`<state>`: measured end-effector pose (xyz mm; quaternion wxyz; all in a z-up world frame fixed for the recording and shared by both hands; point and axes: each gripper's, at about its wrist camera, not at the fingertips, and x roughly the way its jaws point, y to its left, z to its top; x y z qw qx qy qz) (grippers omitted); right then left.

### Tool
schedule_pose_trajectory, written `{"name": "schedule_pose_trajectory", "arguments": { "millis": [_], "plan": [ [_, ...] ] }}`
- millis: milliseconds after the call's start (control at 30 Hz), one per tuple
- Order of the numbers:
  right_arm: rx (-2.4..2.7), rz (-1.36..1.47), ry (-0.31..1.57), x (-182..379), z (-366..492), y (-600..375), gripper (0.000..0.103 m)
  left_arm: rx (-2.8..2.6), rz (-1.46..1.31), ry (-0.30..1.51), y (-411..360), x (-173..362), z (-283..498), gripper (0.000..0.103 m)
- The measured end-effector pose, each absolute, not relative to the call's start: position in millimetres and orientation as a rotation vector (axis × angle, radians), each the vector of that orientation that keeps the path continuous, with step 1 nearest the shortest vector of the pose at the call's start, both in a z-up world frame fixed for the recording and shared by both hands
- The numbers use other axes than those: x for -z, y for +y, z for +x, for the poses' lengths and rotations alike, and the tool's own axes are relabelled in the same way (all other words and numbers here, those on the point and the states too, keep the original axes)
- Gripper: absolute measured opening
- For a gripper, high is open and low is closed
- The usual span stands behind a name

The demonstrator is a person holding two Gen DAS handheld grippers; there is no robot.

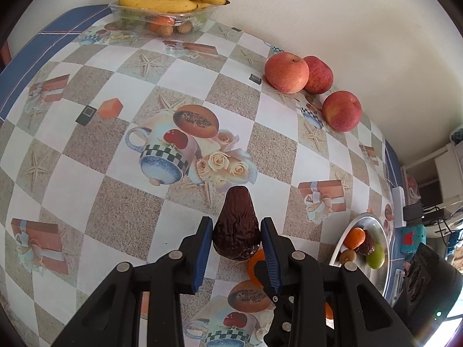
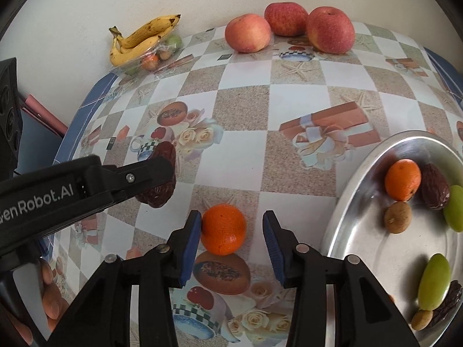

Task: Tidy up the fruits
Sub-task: 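Grasp the dark pear-shaped fruit with the left tool while the right tool grasps a mandarin, then carry both fruits over the bowl and open both tools to drop them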

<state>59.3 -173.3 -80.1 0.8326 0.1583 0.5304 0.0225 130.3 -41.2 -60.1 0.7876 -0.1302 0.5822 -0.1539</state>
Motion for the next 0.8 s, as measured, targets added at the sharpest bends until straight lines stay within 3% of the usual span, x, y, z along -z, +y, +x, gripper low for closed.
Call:
{"name": "schedule_pose_trajectory", "arguments": {
  "millis": [67,100,500,800],
  "plan": [
    [-0.057,0.339,1.133,82.0,60.3,-170.6,0.041,0.330,-0.282,1.256,-40.9,60.5,130.7,0.037],
    [-0.066,0.346,1.133,82.4,60.5,-169.6,0.033,0.330,-0.281,1.256,-41.1,60.5,130.8,0.037],
    [-0.024,0.418,1.038,48.8,44.2,-194.2,0.033,0.365,-0.255,1.222,-53.6,48.8,124.3,0.037],
    [0.276,0.435,1.026,32.0,7.8,-276.1,0.034,0.593,-0.096,1.222,-132.0,39.4,83.0,0.037]
  ]
}}
